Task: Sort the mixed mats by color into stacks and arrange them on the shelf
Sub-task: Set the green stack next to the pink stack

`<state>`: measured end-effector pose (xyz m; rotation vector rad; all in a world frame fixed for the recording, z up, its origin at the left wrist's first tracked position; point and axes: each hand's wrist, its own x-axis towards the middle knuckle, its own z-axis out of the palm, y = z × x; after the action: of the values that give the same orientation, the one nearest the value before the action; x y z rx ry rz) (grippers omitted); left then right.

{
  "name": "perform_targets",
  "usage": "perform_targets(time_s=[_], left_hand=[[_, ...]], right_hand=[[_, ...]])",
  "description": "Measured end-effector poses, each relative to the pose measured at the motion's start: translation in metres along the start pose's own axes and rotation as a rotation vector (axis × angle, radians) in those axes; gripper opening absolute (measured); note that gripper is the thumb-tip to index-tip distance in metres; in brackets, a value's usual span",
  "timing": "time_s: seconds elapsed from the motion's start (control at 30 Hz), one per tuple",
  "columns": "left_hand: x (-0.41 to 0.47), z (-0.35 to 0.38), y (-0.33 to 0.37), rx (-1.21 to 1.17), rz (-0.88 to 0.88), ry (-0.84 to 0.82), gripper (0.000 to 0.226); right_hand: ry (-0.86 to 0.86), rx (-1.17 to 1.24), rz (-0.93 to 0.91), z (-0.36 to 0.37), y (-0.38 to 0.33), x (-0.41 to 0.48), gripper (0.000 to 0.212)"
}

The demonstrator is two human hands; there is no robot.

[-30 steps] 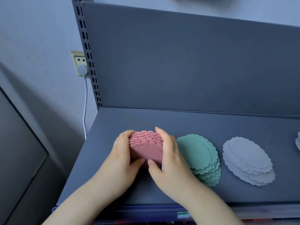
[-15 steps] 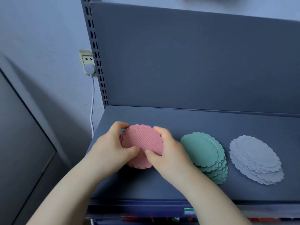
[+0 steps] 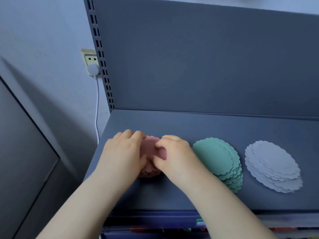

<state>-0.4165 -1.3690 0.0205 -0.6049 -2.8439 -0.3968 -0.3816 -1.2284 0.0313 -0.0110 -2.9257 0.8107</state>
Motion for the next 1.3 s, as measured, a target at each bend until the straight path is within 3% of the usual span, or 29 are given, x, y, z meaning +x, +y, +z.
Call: perform_targets(time_s=[0.1, 0.23, 0.4, 0.53, 0.57, 0.7, 1.03, 1.2, 1.3], left_hand=[[0.001, 0.005, -0.001, 0.008, 0.09, 0.02, 0.037], [-0.002, 0.004, 0.0, 0.018, 0.071, 0.039, 0.013], [0.007, 0.002, 0.036, -0.023, 0.112, -0.091, 0.029], [0.018, 0.011, 0.088, -0.15, 0.234, -0.021, 0.027], [0.019, 0.012, 0.103, -0.197, 0.237, -0.058, 0.027], [0.023, 0.036, 0.137, -0.13, 0.117, -0.31, 0.062], [0.043, 0.028, 0.149, -0.135, -0.064, -0.57, 0.09], [0.047, 0.024, 0.152, -0.076, -0.081, -0.558, 0.089], [0.048, 0.023, 0.153, -0.045, -0.07, -0.55, 0.084]], right_hand=[[0.047, 0.009, -0.048, 0.0, 0.007, -0.007, 0.015], [0.185, 0.113, -0.026, -0.021, 0.026, -0.021, 0.015], [0.291, 0.09, 0.201, -0.069, 0.083, -0.03, 0.019], [0.066, 0.077, 0.365, -0.087, 0.117, -0.032, 0.051], [-0.006, 0.088, 0.388, -0.088, 0.123, -0.031, 0.06], [-0.209, 0.07, 0.383, -0.092, 0.135, -0.021, 0.081], [-0.739, -0.345, 0.294, -0.112, 0.132, 0.036, 0.065], [-0.863, -0.36, 0.314, -0.112, 0.13, 0.049, 0.083], [-0.87, -0.367, 0.309, -0.112, 0.128, 0.05, 0.074]])
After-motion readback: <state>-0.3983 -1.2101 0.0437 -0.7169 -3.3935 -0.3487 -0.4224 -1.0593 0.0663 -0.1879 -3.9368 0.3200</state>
